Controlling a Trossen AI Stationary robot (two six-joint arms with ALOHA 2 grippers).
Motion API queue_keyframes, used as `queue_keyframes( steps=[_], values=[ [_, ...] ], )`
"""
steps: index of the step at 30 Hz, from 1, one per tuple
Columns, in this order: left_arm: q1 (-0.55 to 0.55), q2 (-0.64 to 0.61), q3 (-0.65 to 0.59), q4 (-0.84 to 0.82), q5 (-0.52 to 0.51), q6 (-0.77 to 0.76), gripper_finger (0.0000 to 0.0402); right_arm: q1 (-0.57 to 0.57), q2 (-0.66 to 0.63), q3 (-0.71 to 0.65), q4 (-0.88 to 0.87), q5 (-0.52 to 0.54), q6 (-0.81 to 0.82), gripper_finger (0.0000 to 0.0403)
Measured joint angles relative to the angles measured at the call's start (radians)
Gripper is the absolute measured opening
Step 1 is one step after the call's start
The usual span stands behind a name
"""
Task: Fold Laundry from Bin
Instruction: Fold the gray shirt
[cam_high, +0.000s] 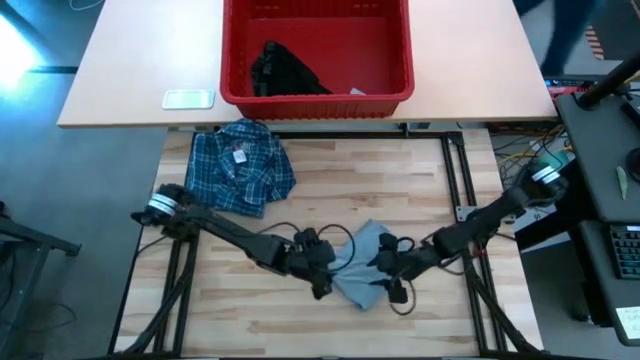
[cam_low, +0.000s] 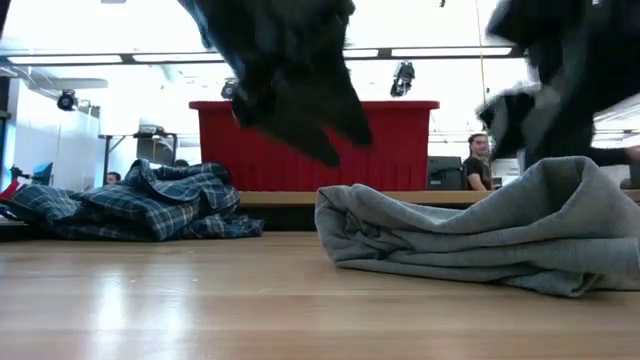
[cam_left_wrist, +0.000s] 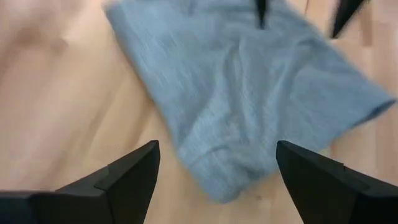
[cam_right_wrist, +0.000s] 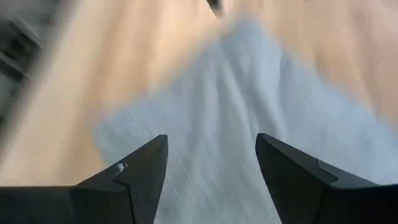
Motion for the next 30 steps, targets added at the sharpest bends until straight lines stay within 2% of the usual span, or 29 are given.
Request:
queue_keyframes(
  steps=[3, 6, 10, 15, 17, 20, 25, 28, 30],
  values=[
    [0.007, -0.071, -0.015, -0.022, -0.023, 0.025, 0.0304, 0.007, -0.049, 0.015, 0.008, 0.038, -0.017, 0.0236],
    [0.046, -0.103, -0.073, 0.005, -0.022, -0.005, 0.0304, 0.009, -0.023, 0.030, 0.075, 0.081, -0.051, 0.0238],
    [0.090, -0.099, -0.152, 0.116, -0.018, -0.077, 0.0304, 0.019, 0.098, 0.045, 0.235, 0.088, -0.085, 0.0244],
    [0.096, -0.047, -0.220, 0.338, 0.000, -0.109, 0.0304, 0.040, 0.274, 0.085, 0.247, 0.079, -0.080, 0.0253],
    [0.094, -0.015, -0.230, 0.342, 0.005, -0.107, 0.0304, 0.050, 0.341, 0.084, 0.239, 0.083, -0.057, 0.0256],
    [0.077, 0.047, -0.219, 0.357, 0.018, -0.100, 0.0304, 0.060, 0.372, 0.079, 0.256, 0.079, -0.044, 0.0256],
    [0.051, 0.103, -0.215, 0.347, 0.027, -0.110, 0.0304, 0.065, 0.307, 0.080, 0.222, 0.062, -0.060, 0.0255],
    [0.051, 0.083, -0.210, 0.300, 0.036, -0.098, 0.0304, 0.065, 0.191, 0.088, 0.169, 0.068, -0.047, 0.0258],
    [0.051, 0.047, -0.198, 0.198, 0.053, -0.057, 0.0304, 0.074, 0.092, 0.100, 0.110, 0.083, -0.024, 0.0258]
  ],
)
